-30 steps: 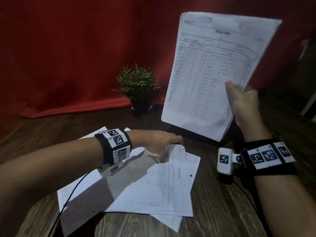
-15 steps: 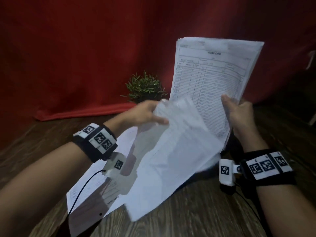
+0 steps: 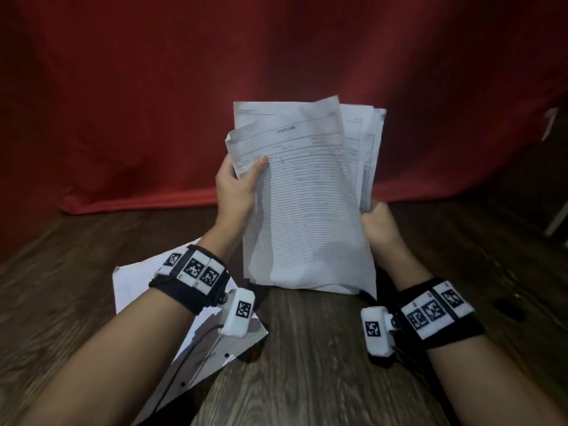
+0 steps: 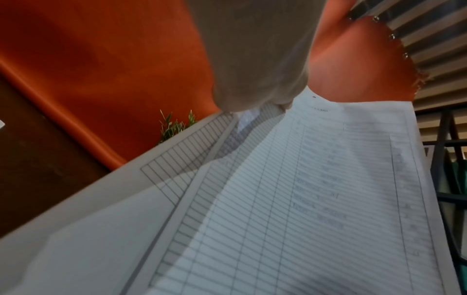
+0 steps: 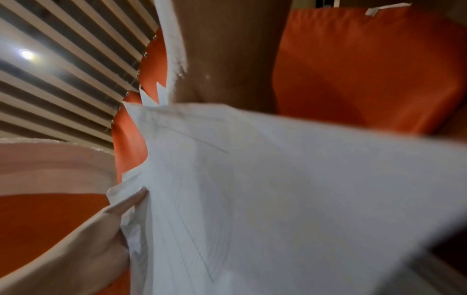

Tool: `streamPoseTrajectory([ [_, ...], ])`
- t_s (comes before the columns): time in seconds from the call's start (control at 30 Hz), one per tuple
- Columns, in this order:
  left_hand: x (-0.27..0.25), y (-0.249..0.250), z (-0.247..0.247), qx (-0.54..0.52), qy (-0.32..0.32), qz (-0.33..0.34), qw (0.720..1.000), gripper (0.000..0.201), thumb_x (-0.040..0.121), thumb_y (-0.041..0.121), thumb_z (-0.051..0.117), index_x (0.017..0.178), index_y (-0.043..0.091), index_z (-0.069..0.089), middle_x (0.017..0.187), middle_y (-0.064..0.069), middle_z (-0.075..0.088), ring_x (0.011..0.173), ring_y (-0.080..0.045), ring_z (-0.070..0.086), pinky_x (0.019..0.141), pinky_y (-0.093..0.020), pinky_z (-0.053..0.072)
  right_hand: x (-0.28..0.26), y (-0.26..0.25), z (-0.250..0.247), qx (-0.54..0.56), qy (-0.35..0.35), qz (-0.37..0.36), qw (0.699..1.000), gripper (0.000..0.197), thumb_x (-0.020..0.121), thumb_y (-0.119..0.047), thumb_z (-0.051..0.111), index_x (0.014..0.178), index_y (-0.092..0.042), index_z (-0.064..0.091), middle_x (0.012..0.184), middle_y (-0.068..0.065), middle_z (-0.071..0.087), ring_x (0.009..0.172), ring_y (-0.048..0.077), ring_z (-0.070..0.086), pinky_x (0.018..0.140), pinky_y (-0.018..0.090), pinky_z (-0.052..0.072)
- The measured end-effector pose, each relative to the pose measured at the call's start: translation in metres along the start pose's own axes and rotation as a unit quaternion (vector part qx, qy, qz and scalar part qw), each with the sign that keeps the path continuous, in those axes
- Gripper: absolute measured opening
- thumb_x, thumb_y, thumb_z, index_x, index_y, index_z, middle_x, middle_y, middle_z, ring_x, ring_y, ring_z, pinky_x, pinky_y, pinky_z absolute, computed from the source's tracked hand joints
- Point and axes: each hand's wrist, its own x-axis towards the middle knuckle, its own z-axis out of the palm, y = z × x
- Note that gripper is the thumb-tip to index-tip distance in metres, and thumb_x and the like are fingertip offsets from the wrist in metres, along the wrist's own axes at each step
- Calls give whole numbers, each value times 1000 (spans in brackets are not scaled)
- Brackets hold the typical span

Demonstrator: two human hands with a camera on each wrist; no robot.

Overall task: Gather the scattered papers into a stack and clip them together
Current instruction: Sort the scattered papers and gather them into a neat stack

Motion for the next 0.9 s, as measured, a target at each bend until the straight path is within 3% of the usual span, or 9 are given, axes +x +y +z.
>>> streamPoseTrajectory([
  [0.07, -5, -3, 0, 14, 34, 19, 999, 23, 98, 21, 76, 116, 19, 62, 115, -4, 76, 104, -17, 76, 85, -36, 63, -6, -2, 4, 65, -12, -1, 998, 19, 108, -19, 53, 115, -10, 68, 83, -14, 76, 80, 0, 70, 71, 21, 53],
  [0.1, -8, -4, 0, 25, 46, 21, 998, 27, 97, 23, 76, 117, 20, 57, 113, -1, 75, 99, -10, 76, 81, -30, 62, -10, -2, 5, 148, -31, -8, 988, 36, 111, -34, 44, 124, -8, 65, 99, -9, 79, 95, 4, 73, 81, 25, 55],
  [0.17, -10, -6, 0, 38, 47, 17, 998, 40, 97, 28, 77, 122, 20, 47, 115, 1, 72, 97, -4, 75, 78, -26, 61, -14, 5, 0, 256, -36, -41, 965, 71, 102, -62, 39, 145, -7, 52, 137, 10, 67, 129, 26, 62, 102, 39, 53],
  [0.23, -10, -6, -2, 52, 31, 14, 998, 50, 96, 34, 77, 131, 21, 43, 122, 1, 70, 104, -5, 74, 82, -28, 63, -18, 8, -8, 235, -23, -87, 968, 91, 91, -76, 47, 152, -8, 41, 147, 15, 57, 136, 32, 55, 108, 45, 49],
  [0.37, -7, 0, -1, 72, -3, 17, 997, 41, 99, 39, 72, 130, 17, 56, 118, 4, 73, 105, -7, 74, 88, -34, 64, -21, 6, -7, 144, -21, -93, 985, 85, 83, -54, 73, 149, -12, 39, 130, 2, 66, 113, 13, 70, 89, 30, 60],
  [0.53, -10, 5, 7, 47, 13, 33, 998, 33, 98, 41, 73, 122, 20, 64, 118, -1, 76, 108, -17, 75, 92, -45, 64, -17, -5, -2, 52, 9, -88, 995, 27, 95, -24, 71, 118, -30, 58, 113, -13, 70, 97, -8, 70, 78, 13, 55],
  [0.67, -13, 11, 11, 0, 23, 55, 998, 33, 96, 37, 76, 119, 15, 65, 116, -12, 76, 107, -30, 75, 91, -54, 63, -16, -15, 0, 55, 55, -120, 990, 28, 100, -19, 68, 126, -10, 67, 112, -2, 76, 104, 10, 74, 81, 21, 59],
  [0.8, -5, 18, 3, -20, -68, 23, 997, 61, 90, 36, 74, 137, 6, 50, 126, -16, 72, 112, -30, 75, 91, -43, 63, -17, -16, -3, 104, 54, -103, 988, 35, 94, -18, 74, 127, -15, 63, 113, 1, 76, 103, 14, 75, 79, 25, 61],
  [0.9, -1, 17, -3, -6, -95, -20, 995, 57, 88, 34, 73, 135, 6, 56, 122, -8, 76, 110, -21, 76, 88, -33, 62, -17, -11, -3, 142, 29, -70, 987, 50, 87, -25, 78, 132, -14, 60, 121, 6, 75, 108, 20, 74, 85, 33, 63],
])
